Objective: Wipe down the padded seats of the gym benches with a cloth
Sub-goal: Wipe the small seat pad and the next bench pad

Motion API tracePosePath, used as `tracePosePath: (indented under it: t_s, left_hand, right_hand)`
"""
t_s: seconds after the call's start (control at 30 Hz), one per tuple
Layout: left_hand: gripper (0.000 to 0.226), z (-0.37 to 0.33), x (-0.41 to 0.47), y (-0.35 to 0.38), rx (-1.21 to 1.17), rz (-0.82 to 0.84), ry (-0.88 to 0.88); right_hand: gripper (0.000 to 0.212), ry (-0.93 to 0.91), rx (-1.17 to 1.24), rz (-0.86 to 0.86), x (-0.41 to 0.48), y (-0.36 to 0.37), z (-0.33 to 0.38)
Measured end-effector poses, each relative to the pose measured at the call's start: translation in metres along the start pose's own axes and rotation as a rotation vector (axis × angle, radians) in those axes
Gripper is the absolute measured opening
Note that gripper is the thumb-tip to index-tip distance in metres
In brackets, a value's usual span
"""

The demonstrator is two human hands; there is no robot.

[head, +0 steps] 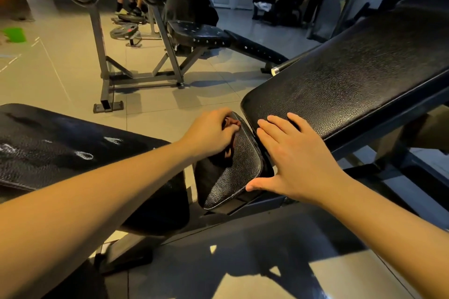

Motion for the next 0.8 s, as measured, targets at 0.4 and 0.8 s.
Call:
tracePosePath:
  t_s: [0.4, 0.8]
  left_hand:
    - [0.019, 0.026, 0.008, -0.005, 0.025, -0.013, -0.12]
    - [0.019, 0.011, 0.002, 0.0, -0.016, -0.012, -0.007]
  right_hand:
    - [0.117, -0.006, -0.001, -0.027, -0.001, 0.001, 0.001]
    - [0.116, -0.003, 0.0, -0.008, 0.0, 0.001, -0.001]
Point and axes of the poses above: each hand's wrist, its own x-axis towards the middle knuckle, its own y-axis out of the palm, z = x × y, the point moved 5 cm from there along x, towards the middle knuckle, and after that the axes turned 9 degrees about z, right-handed, at the moved point
